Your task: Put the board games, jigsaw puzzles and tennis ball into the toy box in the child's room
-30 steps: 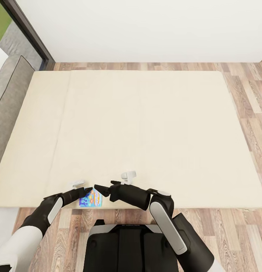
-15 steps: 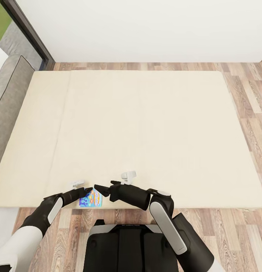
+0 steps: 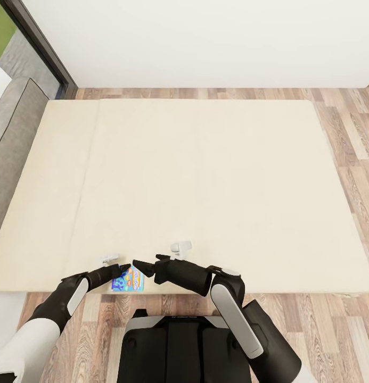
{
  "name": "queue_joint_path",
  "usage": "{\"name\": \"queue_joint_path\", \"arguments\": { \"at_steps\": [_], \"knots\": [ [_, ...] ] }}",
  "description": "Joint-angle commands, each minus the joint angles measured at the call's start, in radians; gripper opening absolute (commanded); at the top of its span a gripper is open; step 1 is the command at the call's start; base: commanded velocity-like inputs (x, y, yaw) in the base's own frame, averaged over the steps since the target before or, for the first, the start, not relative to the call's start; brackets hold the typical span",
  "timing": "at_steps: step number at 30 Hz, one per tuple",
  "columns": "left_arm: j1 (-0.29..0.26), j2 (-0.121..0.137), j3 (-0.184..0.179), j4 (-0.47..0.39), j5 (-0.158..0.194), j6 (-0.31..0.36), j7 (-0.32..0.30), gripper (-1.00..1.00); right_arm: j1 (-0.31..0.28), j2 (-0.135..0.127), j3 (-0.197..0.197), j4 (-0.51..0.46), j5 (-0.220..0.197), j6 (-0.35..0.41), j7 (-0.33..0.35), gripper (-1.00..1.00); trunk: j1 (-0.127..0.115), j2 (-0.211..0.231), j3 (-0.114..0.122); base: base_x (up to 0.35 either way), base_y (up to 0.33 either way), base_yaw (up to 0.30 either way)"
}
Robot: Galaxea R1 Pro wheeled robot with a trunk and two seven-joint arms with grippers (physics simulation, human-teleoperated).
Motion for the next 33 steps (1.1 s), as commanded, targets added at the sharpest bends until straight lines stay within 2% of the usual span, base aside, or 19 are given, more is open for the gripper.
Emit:
{"name": "queue_joint_path", "arguments": {
  "at_steps": [1,33],
  "knots": [
    [0.000,0.000,0.002,0.042,0.004,0.013,0.000,1.00,0.000,0.000,-0.001,0.000,0.001,0.005,0.003,1.00,0.001,-0.001,-0.001,0.000,0.000,0.000],
    [0.000,0.000,0.003,0.042,0.005,0.019,0.001,1.00,0.000,0.000,-0.002,0.000,0.001,0.005,0.003,1.00,0.001,-0.001,0.009,0.000,0.000,-0.005]
  ]
}}
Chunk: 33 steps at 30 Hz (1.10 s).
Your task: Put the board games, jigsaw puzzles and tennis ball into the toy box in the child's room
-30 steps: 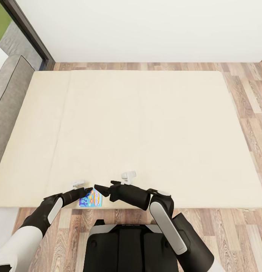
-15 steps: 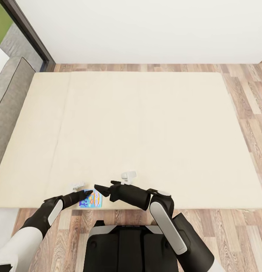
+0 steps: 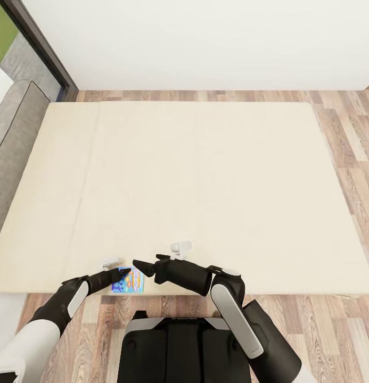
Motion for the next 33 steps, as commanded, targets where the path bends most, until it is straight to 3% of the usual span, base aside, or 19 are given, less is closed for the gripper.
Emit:
{"name": "queue_joint_path", "arguments": {
  "at_steps": [1,33],
  "knots": [
    [0.000,0.000,0.003,0.000,0.000,0.009,0.000,1.00,0.000,0.000,-0.001,0.000,0.001,0.005,0.003,1.00,0.001,-0.001,-0.001,0.000,0.000,0.000],
    [0.000,-0.002,0.002,0.000,-0.002,0.083,0.005,1.00,0.000,0.002,-0.001,0.000,0.002,0.005,0.002,1.00,0.001,-0.001,-0.001,0.000,0.000,0.000]
  ]
}}
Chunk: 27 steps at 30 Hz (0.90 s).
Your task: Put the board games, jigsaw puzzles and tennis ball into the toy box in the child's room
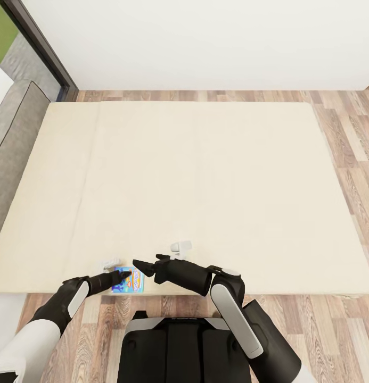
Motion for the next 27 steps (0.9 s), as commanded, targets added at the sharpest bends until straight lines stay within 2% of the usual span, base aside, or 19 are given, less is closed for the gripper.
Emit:
{"name": "queue_joint_path", "arguments": {
  "at_steps": [1,27],
  "knots": [
    [0.000,0.000,0.002,0.000,-0.001,0.012,0.000,1.00,0.000,0.000,-0.001,0.000,0.001,0.005,0.003,1.00,0.001,-0.001,-0.001,0.000,0.000,0.000],
    [0.000,-0.003,0.002,0.000,0.000,0.022,0.001,1.00,0.000,0.000,-0.002,0.000,0.001,0.005,0.003,1.00,0.001,-0.001,-0.001,0.000,-0.034,0.000]
  ]
}}
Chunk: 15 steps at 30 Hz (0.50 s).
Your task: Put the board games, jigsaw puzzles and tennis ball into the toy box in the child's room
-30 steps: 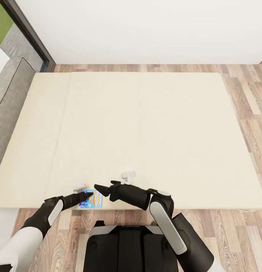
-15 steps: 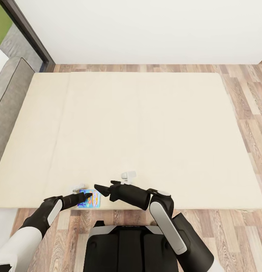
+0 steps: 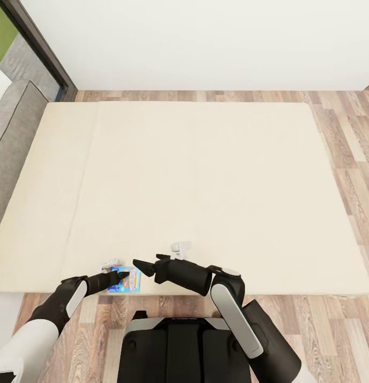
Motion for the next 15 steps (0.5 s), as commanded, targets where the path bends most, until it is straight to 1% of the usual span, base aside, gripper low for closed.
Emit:
{"name": "queue_joint_path", "arguments": {
  "at_steps": [1,6,10,15],
  "knots": [
    [0.001,-0.013,0.002,0.008,0.020,0.014,-0.004,1.00,0.000,0.000,-0.001,0.000,0.001,0.005,0.003,1.00,0.001,-0.001,-0.001,0.000,-0.088,0.000],
    [0.001,-0.012,0.002,0.009,0.020,0.014,-0.004,1.00,0.000,0.000,-0.001,0.000,0.001,0.005,0.003,1.00,0.001,-0.001,-0.001,0.000,-0.097,0.000],
    [0.001,-0.012,0.002,0.008,0.020,0.014,-0.005,1.00,0.000,0.000,-0.001,0.000,0.001,0.005,0.002,1.00,0.001,-0.001,-0.001,-0.010,-0.024,0.000],
    [0.001,-0.011,0.002,0.008,0.020,0.014,-0.005,1.00,0.000,0.000,-0.001,0.000,0.001,0.005,0.002,1.00,0.001,-0.001,-0.001,-0.059,-0.018,0.000]
  ]
}}
